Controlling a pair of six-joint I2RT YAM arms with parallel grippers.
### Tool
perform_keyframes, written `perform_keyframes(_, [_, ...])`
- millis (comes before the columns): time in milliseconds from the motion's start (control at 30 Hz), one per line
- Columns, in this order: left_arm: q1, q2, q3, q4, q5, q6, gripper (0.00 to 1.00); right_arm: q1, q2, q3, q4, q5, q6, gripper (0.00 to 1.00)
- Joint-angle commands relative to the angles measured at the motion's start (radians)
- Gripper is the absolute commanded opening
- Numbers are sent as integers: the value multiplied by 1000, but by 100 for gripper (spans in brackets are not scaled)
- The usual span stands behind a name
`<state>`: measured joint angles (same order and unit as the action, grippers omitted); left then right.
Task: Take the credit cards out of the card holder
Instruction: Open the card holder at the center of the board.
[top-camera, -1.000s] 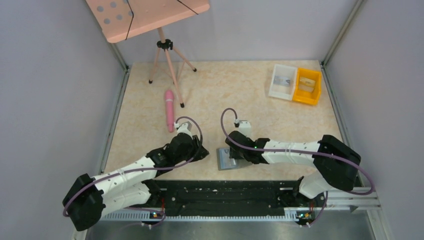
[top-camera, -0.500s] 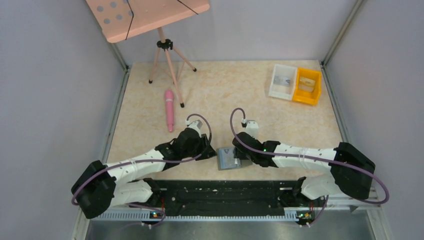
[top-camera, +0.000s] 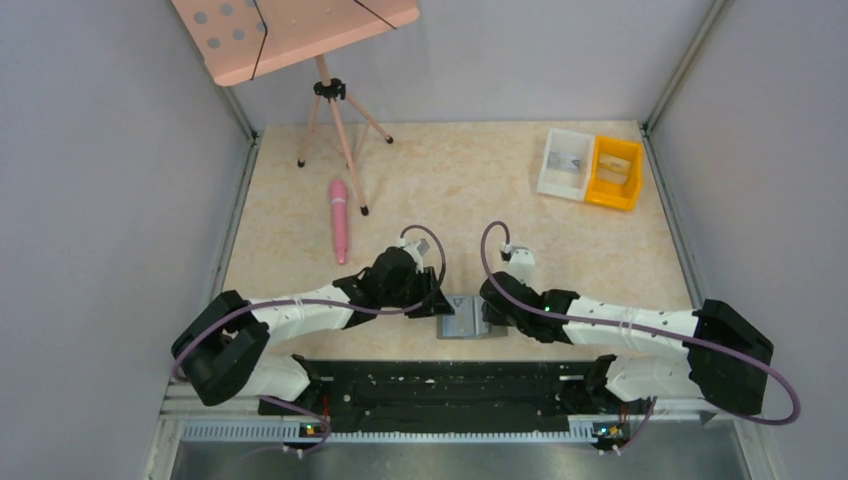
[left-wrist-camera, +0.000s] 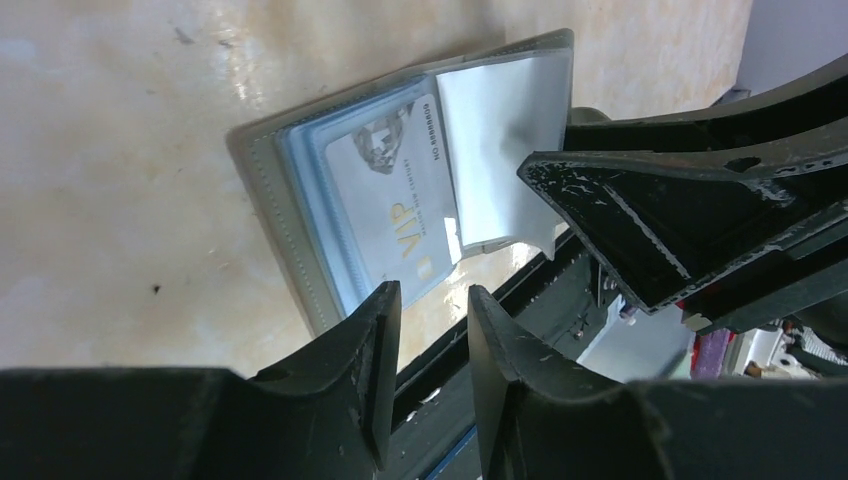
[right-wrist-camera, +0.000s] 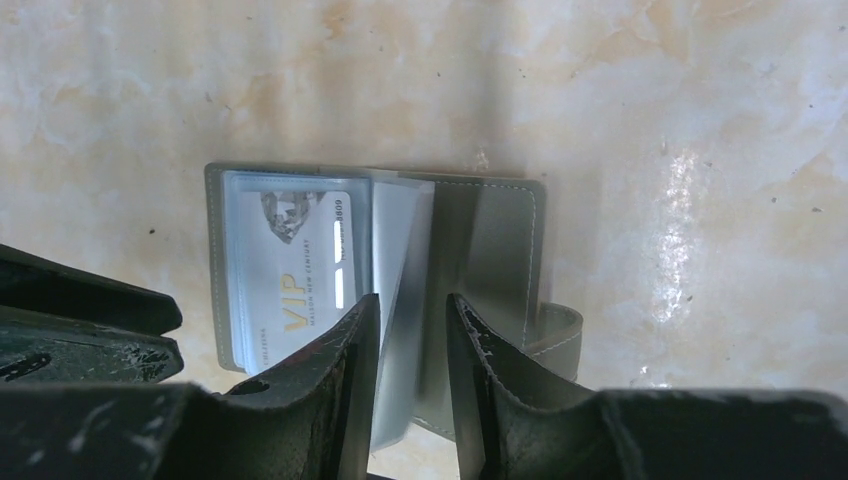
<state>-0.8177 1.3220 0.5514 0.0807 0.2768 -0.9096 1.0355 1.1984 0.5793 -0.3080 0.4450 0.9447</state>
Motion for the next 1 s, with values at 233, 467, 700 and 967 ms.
perform_keyframes(233, [-11,92,63,93,73,52,36,-10,-70,-52,-58,54,64,41])
perform_keyframes(467, [-16,117,48,103,64,50,36,-17,-73,-60,-95,89,80,38])
perform_keyframes(700, [-15,119,39,91,58,59,36,-18,-85,-77,-101,93,80,31])
perform_keyframes(967, [-27,78,66,88,75,43,36,-19,-96,-15,-124,80,57,10])
